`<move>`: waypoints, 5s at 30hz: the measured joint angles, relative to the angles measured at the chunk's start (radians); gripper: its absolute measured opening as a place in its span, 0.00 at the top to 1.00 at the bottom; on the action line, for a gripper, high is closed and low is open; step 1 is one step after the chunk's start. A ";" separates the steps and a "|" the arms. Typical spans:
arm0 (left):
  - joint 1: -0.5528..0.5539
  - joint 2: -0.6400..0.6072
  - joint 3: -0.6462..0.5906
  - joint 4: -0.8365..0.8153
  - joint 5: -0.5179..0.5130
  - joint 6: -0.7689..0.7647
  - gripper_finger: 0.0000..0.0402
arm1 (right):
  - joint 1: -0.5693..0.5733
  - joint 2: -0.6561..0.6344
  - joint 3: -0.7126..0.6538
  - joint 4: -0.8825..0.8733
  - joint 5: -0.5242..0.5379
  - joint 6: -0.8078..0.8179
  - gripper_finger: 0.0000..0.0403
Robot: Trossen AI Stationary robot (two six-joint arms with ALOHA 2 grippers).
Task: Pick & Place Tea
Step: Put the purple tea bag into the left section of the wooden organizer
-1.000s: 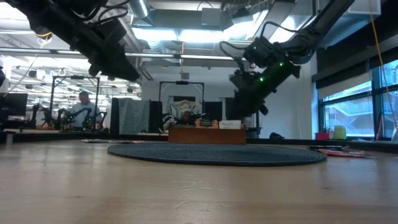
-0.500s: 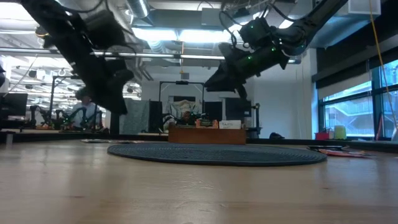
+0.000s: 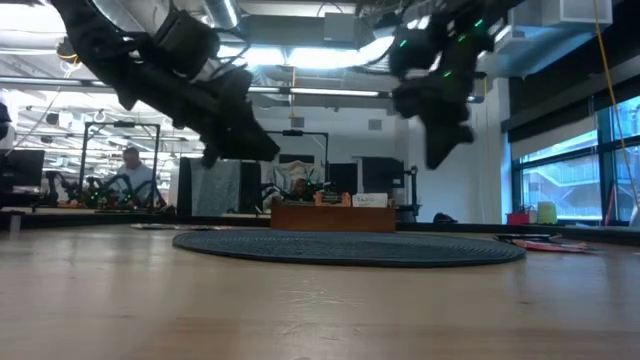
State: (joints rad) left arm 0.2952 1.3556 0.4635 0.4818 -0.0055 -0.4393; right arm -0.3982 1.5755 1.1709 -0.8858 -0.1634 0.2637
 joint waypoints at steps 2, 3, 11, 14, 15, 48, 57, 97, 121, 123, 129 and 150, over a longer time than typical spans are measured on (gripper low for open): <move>-0.024 0.025 0.016 0.023 0.003 0.003 0.76 | 0.030 -0.085 -0.050 -0.003 0.061 0.037 0.93; -0.037 0.038 0.030 0.022 -0.006 0.007 0.76 | 0.042 -0.133 -0.082 0.003 0.076 0.057 0.94; -0.113 0.200 0.231 0.024 -0.077 0.071 0.76 | 0.088 -0.531 -0.335 0.051 0.084 0.266 0.94; -0.137 0.274 0.327 0.023 -0.074 0.079 0.76 | 0.091 -0.636 -0.419 0.050 0.081 0.361 0.91; -0.144 0.296 0.355 0.019 -0.070 0.078 0.76 | 0.091 -0.660 -0.444 0.041 0.083 0.389 0.89; -0.230 0.495 0.524 0.008 0.006 -0.011 0.76 | -0.003 -0.722 -0.931 0.340 0.334 0.752 0.58; -0.228 0.495 0.524 0.008 -0.007 -0.014 0.76 | -0.006 -0.719 -0.938 0.381 0.336 0.564 0.58; -0.177 0.972 1.063 0.040 0.138 -0.508 0.76 | 0.109 -0.583 -0.939 0.636 0.323 0.491 0.58; -0.127 0.972 1.063 -0.173 0.047 -0.624 0.82 | 0.108 -0.584 -0.939 0.652 0.304 0.516 0.58; -0.121 0.972 1.063 -0.187 0.045 -0.634 0.84 | 0.109 -0.584 -0.939 0.664 0.292 0.516 0.58; -0.116 0.972 1.073 -0.205 0.074 -0.603 0.88 | 0.109 -0.584 -0.939 0.667 0.293 0.516 0.58; -0.129 1.072 1.448 -0.795 0.040 -0.306 0.99 | 0.108 -0.582 -0.938 0.667 0.302 0.516 0.58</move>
State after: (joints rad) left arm 0.1660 2.4271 1.9115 -0.3128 0.0343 -0.7448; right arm -0.2898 0.9932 0.2325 -0.2189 0.1383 0.7799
